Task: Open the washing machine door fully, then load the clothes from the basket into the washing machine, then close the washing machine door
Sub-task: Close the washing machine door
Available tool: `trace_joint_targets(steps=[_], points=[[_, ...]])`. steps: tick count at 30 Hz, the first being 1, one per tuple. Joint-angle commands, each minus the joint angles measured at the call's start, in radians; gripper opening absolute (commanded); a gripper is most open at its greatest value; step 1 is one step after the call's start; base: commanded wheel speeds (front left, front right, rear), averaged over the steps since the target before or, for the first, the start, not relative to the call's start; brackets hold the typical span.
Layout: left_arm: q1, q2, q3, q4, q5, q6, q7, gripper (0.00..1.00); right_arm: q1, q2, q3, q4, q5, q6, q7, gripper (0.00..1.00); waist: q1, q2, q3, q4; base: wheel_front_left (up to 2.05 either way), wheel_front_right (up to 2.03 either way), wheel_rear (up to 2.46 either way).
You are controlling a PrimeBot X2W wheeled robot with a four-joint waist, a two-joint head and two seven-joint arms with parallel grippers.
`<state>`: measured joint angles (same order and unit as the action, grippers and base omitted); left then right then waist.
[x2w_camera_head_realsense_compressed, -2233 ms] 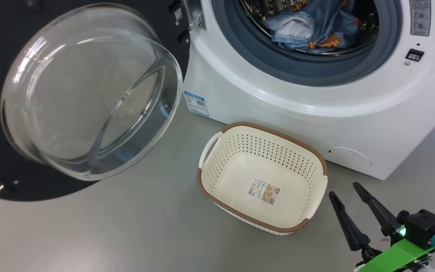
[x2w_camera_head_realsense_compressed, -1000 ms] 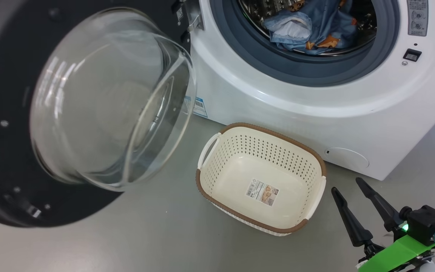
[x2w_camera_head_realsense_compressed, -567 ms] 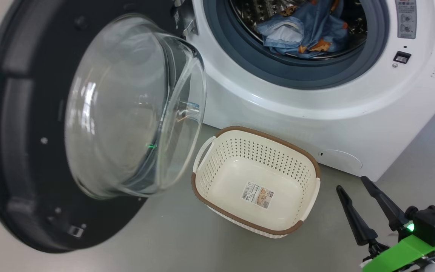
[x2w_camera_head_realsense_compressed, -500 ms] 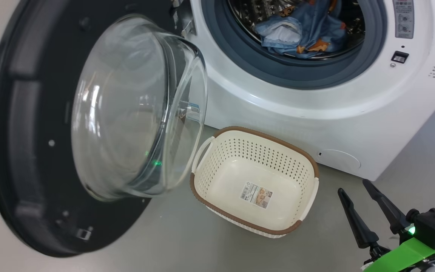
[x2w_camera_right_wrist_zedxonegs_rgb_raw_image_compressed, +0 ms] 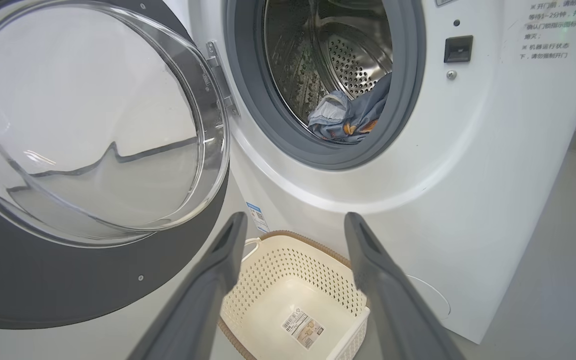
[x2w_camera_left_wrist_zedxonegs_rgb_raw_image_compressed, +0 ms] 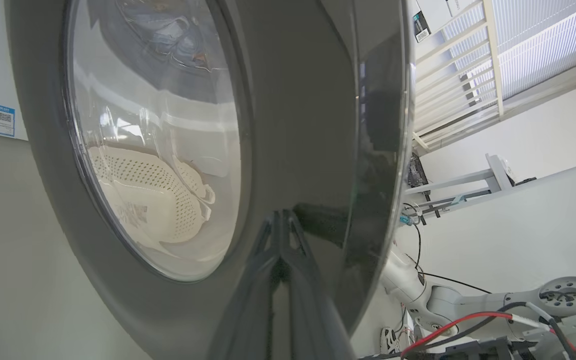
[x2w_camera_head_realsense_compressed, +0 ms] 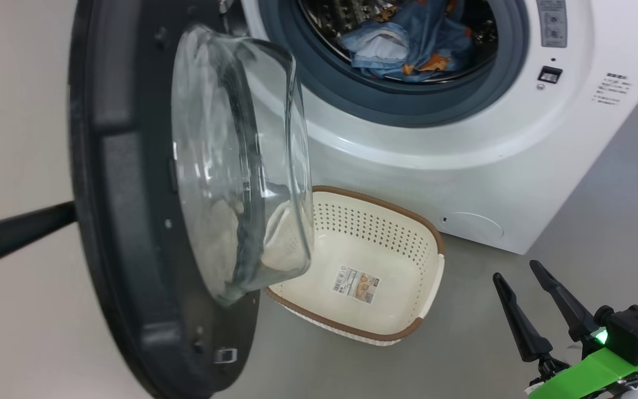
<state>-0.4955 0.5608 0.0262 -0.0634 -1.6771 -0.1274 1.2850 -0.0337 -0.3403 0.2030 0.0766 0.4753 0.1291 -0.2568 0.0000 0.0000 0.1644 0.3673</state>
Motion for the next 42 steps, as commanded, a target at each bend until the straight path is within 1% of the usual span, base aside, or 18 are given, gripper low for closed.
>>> trace_joint_targets(steps=[1, 6, 10, 11, 16, 24, 31, 36, 42], points=[[-0.043, 0.033, 0.038, -0.042, 0.012, -0.003, 0.007, 0.00, 0.006, -0.003, 0.009, -0.028, -0.009, 0.002, -0.005, 1.00, 0.0000, 0.0000, 0.009, -0.019, 0.00, 0.00, 0.00], [-0.074, -0.028, 0.017, -0.063, 0.036, -0.003, -0.003, 0.00, 0.000, 0.014, -0.001, -0.033, -0.017, 0.002, -0.005, 1.00, 0.0000, 0.0000, 0.019, -0.056, 0.00, 0.00, 0.00], [-0.095, -0.058, -0.003, -0.084, 0.050, -0.003, 0.000, 0.00, -0.002, 0.027, -0.009, -0.037, -0.022, 0.002, -0.005, 1.00, 0.0000, 0.0000, 0.026, -0.087, 0.00, 0.00, 0.00], [-0.095, -0.058, -0.003, -0.084, 0.050, -0.003, 0.000, 0.00, -0.002, 0.027, -0.009, -0.037, -0.022, 0.002, -0.005, 1.00, 0.0000, 0.0000, 0.026, -0.087, 0.00, 0.00, 0.00], [-0.121, -0.101, -0.029, -0.106, 0.054, -0.003, 0.004, 0.00, -0.004, 0.045, -0.011, -0.042, -0.029, 0.002, -0.005, 1.00, 0.0000, 0.0000, 0.035, -0.127, 0.00, 0.00, 0.00], [-0.171, -0.170, -0.072, -0.109, 0.094, -0.003, -0.026, 0.00, -0.014, 0.065, -0.015, -0.048, -0.038, 0.002, -0.005, 1.00, 0.0000, 0.0000, 0.053, -0.187, 0.00, 0.00, 0.00], [-0.201, -0.199, -0.094, -0.090, 0.124, -0.003, -0.051, 0.00, -0.024, 0.085, -0.016, -0.052, -0.045, 0.002, -0.005, 1.00, 0.0000, 0.0000, 0.071, -0.239, 0.00, 0.00, 0.00], [-0.234, -0.223, -0.094, -0.056, 0.149, -0.003, -0.095, 0.00, -0.031, 0.101, -0.011, -0.054, -0.050, 0.002, -0.005, 1.00, 0.0000, 0.0000, 0.087, -0.271, 0.00, 0.00, 0.00], [-0.280, -0.236, -0.110, -0.020, 0.180, -0.003, -0.130, 0.00, -0.045, 0.122, -0.008, -0.057, -0.058, 0.002, -0.005, 1.00, 0.0000, 0.0000, 0.111, -0.306, 0.00, 0.00, 0.00]])
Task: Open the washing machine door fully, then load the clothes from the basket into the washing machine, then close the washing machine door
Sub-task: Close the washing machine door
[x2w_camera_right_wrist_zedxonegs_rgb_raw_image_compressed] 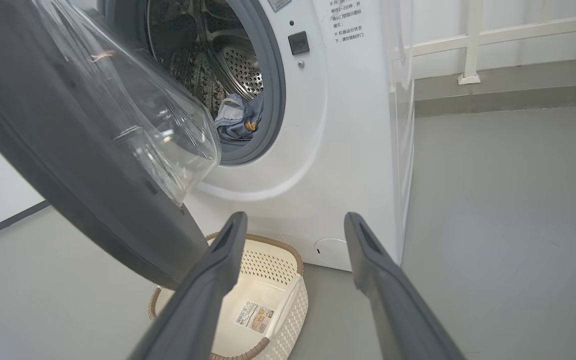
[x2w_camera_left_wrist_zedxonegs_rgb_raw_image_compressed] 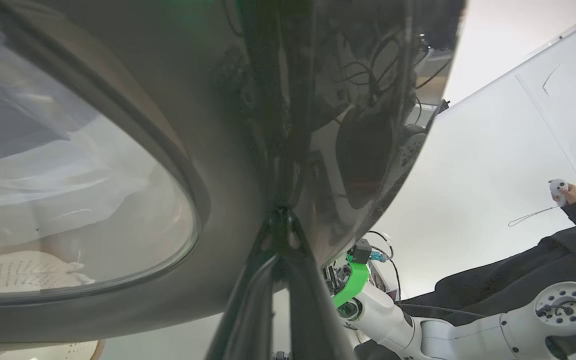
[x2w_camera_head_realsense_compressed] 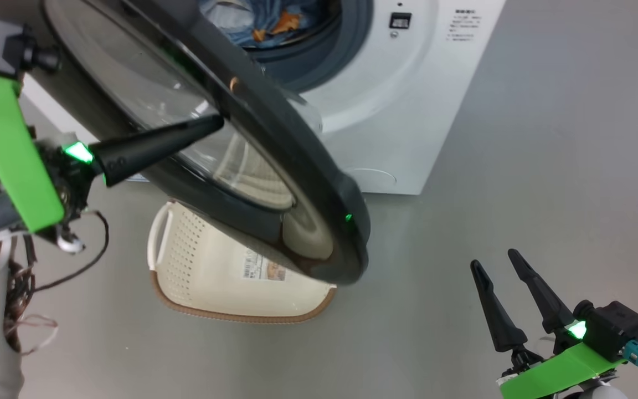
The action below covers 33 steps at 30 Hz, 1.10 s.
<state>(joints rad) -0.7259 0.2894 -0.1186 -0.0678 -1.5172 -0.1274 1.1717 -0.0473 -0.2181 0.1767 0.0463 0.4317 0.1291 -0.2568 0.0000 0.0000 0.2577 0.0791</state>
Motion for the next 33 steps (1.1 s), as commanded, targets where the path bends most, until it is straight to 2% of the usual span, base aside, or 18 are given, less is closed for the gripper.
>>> trace_joint_targets(steps=[1, 15, 33], points=[[-0.057, 0.035, 0.033, -0.009, 0.023, -0.003, -0.021, 0.00, -0.035, 0.004, 0.019, -0.028, -0.016, 0.002, -0.005, 1.00, 0.0000, 0.0000, 0.024, -0.024, 0.00, 0.00, 0.00], [-0.195, 0.037, 0.022, 0.104, 0.077, -0.003, -0.133, 0.00, -0.079, 0.053, 0.020, -0.033, -0.032, 0.002, -0.005, 1.00, 0.0000, 0.0000, 0.093, -0.101, 0.00, 0.00, 0.00], [-0.349, 0.123, 0.011, 0.302, 0.121, -0.003, -0.313, 0.00, -0.101, 0.092, 0.020, -0.043, -0.042, 0.002, -0.005, 1.00, 0.0000, 0.0000, 0.143, -0.187, 0.00, 0.00, 0.00]])
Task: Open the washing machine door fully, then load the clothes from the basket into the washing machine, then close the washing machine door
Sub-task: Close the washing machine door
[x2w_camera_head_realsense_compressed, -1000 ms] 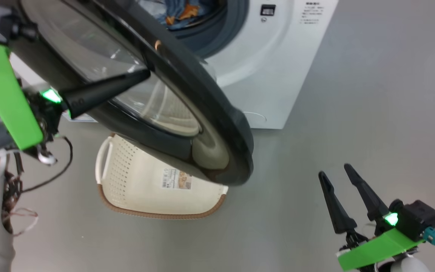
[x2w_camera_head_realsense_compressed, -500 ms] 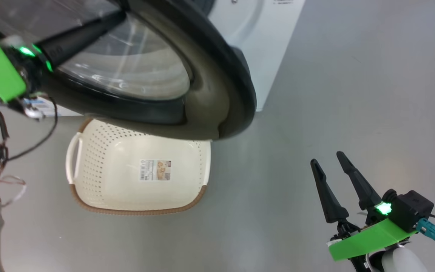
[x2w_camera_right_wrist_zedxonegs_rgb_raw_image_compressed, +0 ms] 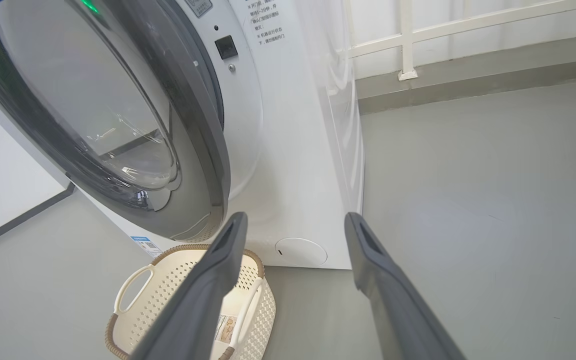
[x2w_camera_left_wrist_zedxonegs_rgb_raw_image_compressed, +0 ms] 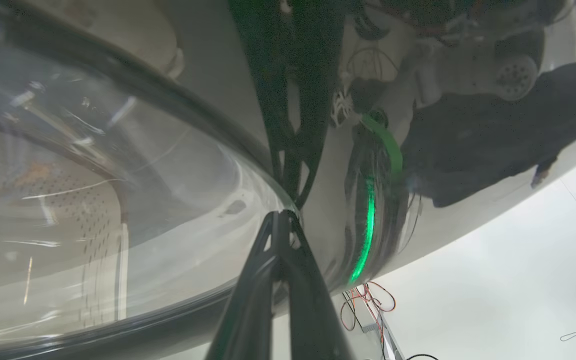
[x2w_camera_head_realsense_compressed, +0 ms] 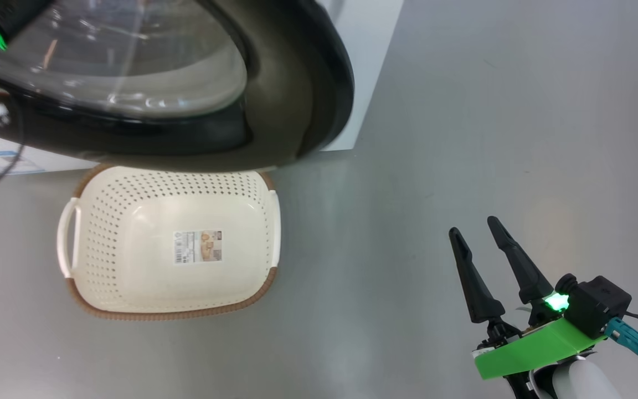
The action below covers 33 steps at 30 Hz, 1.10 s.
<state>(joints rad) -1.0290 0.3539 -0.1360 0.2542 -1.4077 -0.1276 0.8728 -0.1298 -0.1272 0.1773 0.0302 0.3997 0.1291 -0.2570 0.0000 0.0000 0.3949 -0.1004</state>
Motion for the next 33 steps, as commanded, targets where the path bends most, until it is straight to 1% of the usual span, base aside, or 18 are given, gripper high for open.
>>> trace_joint_targets(steps=[1, 9, 13, 18, 25, 26, 28, 30, 31, 32, 33], points=[[-0.054, 0.065, 0.025, -0.010, 0.013, -0.003, -0.022, 0.00, -0.019, 0.002, 0.020, -0.027, -0.011, 0.002, -0.005, 1.00, 0.0000, 0.0000, 0.008, -0.011, 0.00, 0.00, 0.00], [-0.089, 0.101, -0.015, 0.048, 0.020, -0.003, -0.086, 0.00, -0.025, 0.009, 0.018, -0.031, -0.014, 0.002, -0.005, 1.00, 0.0000, 0.0000, 0.021, -0.029, 0.00, 0.00, 0.00], [-0.091, 0.116, -0.036, 0.060, 0.003, -0.003, -0.101, 0.00, -0.026, 0.010, 0.013, -0.030, -0.015, 0.002, -0.005, 1.00, 0.0000, 0.0000, 0.020, -0.026, 0.00, 0.00, 0.00], [-0.061, 0.131, -0.076, 0.037, -0.030, -0.003, -0.092, 0.00, -0.023, 0.007, 0.011, -0.024, -0.015, 0.002, -0.005, 1.00, 0.0000, 0.0000, 0.005, -0.011, 0.00, 0.00, 0.00], [0.016, 0.142, -0.112, -0.016, -0.063, -0.003, -0.108, 0.01, -0.009, -0.012, 0.007, -0.019, -0.013, 0.002, -0.005, 1.00, 0.0000, 0.0000, -0.032, 0.021, 0.00, 0.00, 0.00], [0.031, 0.143, -0.116, -0.025, -0.069, -0.003, -0.112, 0.06, -0.006, -0.016, 0.007, -0.019, -0.012, 0.002, -0.005, 1.00, 0.0000, 0.0000, -0.040, 0.027, 0.00, 0.00, 0.00], [0.061, 0.147, -0.122, -0.040, -0.076, -0.003, -0.125, 0.26, 0.000, -0.025, 0.005, -0.018, -0.010, 0.002, -0.005, 1.00, 0.0000, 0.0000, -0.054, 0.037, 0.00, 0.00, 0.00], [0.094, 0.147, -0.127, -0.055, -0.087, -0.003, -0.138, 0.40, 0.007, -0.034, 0.003, -0.016, -0.007, 0.002, -0.005, 1.00, 0.0000, 0.0000, -0.068, 0.048, 0.00, 0.00, 0.00], [0.111, 0.149, -0.129, -0.062, -0.089, -0.003, -0.147, 0.48, 0.011, -0.039, 0.002, -0.016, -0.006, 0.002, -0.005, 1.00, 0.0000, 0.0000, -0.075, 0.052, 0.00, 0.00, 0.00], [0.129, 0.150, -0.132, -0.069, -0.093, -0.003, -0.154, 0.64, 0.016, -0.044, 0.001, -0.016, -0.005, 0.002, -0.005, 1.00, 0.0000, 0.0000, -0.083, 0.058, 0.00, 0.00, 0.00], [0.146, 0.152, -0.135, -0.076, -0.095, -0.003, -0.161, 0.75, 0.021, -0.049, 0.000, -0.016, -0.004, 0.002, -0.005, 1.00, 0.0000, 0.0000, -0.089, 0.063, 0.00, 0.00, 0.00]])
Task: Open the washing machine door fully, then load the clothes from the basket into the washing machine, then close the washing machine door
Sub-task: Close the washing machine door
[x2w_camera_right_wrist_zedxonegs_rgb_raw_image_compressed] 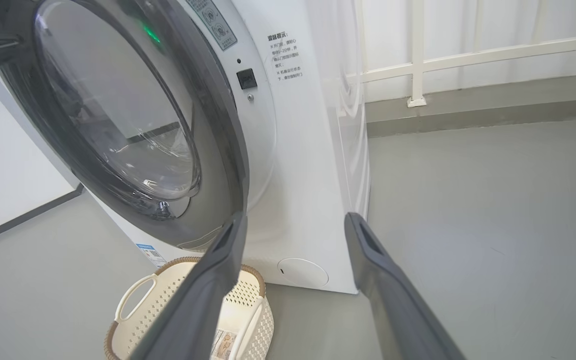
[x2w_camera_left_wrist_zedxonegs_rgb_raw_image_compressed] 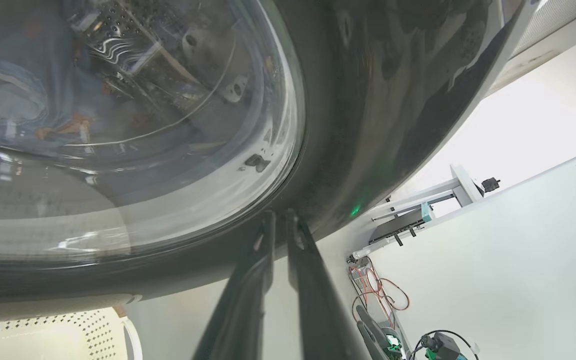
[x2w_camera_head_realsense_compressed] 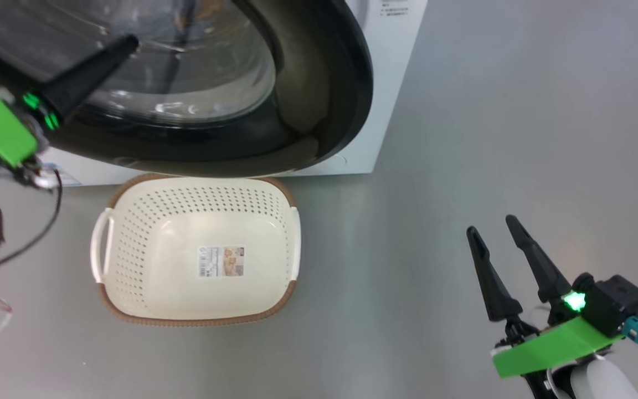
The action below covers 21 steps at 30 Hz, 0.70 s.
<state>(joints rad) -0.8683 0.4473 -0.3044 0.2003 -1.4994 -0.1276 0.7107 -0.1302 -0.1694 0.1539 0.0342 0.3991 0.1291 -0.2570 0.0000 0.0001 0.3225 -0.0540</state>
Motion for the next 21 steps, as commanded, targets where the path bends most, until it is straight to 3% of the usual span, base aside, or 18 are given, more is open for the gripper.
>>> trace_joint_targets(steps=[1, 2, 21], points=[[0.002, 0.060, 0.033, -0.027, -0.003, -0.003, -0.011, 0.93, 0.026, -0.012, 0.023, -0.020, -0.002, 0.002, -0.005, 1.00, 0.0000, -0.0001, -0.023, 0.021, 0.00, 0.00, 0.00], [0.019, 0.059, 0.033, -0.029, -0.008, -0.003, -0.022, 1.00, 0.032, -0.017, 0.022, -0.020, 0.000, 0.002, -0.005, 1.00, 0.0000, -0.0001, -0.031, 0.026, 0.00, 0.00, 0.00], [0.321, 0.076, -0.028, -0.056, 0.005, -0.003, -0.273, 1.00, 0.127, -0.108, -0.015, -0.035, 0.032, 0.002, -0.005, 1.00, 0.0000, -0.0001, -0.127, 0.078, 0.00, 0.00, 0.00]])
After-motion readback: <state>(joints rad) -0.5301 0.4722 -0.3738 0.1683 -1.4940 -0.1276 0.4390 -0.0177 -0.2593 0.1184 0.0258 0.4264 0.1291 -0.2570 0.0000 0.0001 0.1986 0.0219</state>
